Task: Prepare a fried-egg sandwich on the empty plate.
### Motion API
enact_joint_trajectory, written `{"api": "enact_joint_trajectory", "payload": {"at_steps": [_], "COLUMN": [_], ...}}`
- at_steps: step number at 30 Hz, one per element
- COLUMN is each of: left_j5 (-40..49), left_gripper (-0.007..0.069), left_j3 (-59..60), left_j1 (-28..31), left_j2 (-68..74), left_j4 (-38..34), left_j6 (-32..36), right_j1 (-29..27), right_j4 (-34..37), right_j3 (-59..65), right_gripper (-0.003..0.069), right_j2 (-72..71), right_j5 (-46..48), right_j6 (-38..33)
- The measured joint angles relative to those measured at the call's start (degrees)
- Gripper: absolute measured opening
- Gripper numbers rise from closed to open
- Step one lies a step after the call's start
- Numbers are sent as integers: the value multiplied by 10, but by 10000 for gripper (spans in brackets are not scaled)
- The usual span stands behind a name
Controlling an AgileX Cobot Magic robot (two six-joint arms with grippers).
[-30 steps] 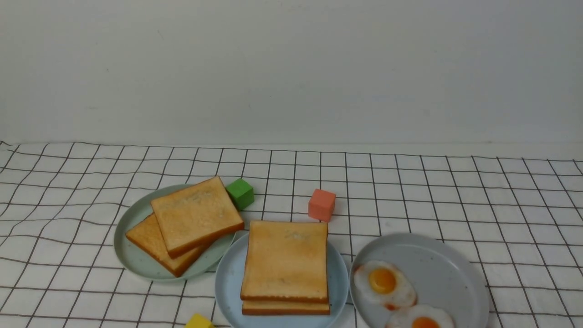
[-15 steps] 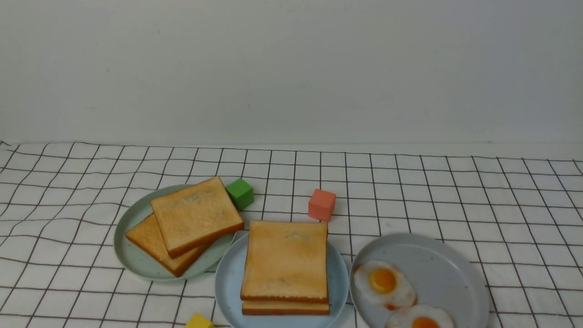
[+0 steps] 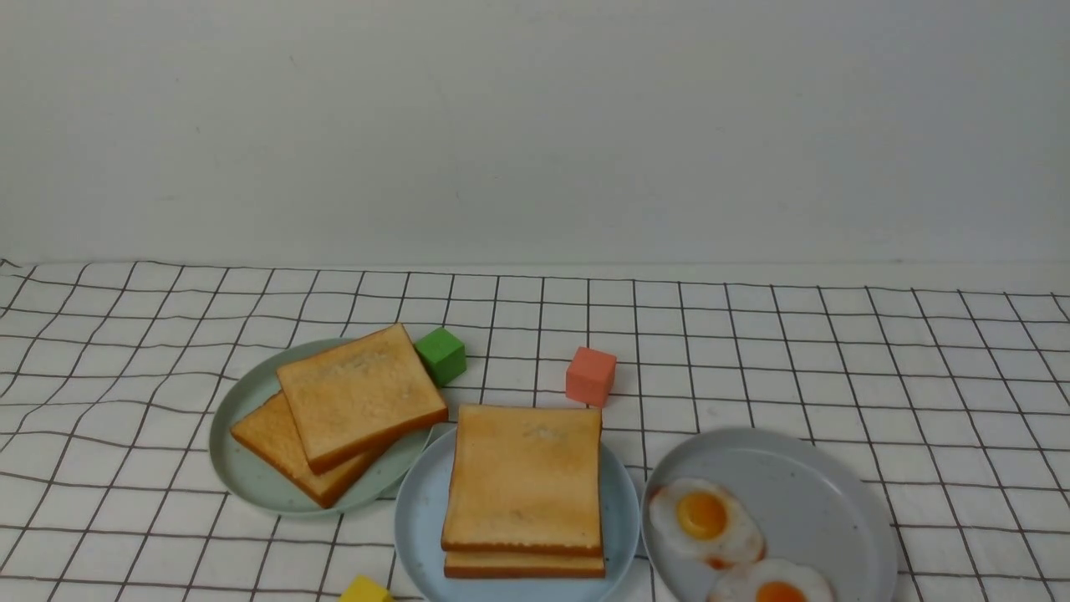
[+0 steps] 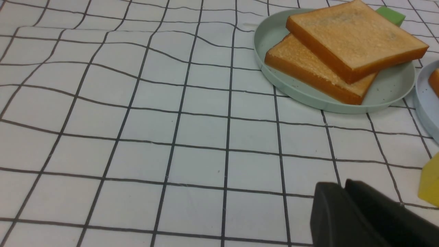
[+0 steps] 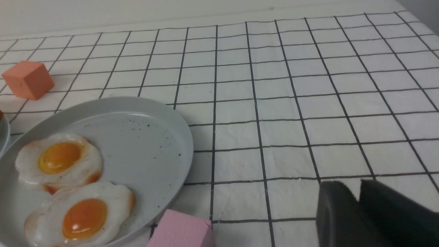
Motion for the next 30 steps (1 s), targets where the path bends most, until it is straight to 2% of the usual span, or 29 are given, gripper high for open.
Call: {"api": "enact_joint_trajectory", "payload": {"at_steps": [30], "left_j5": [0], "left_gripper": [75], "left_j3": [0], "left_j1": [0], "left_j2": [0], "left_j4": [0], "left_j6": [0], "right_j1": [0], "right_j4": [0], "right_j3": [0], "right_gripper": [154], "right_j2": [0], "right_j5": [0], "right_j6": [0]}}
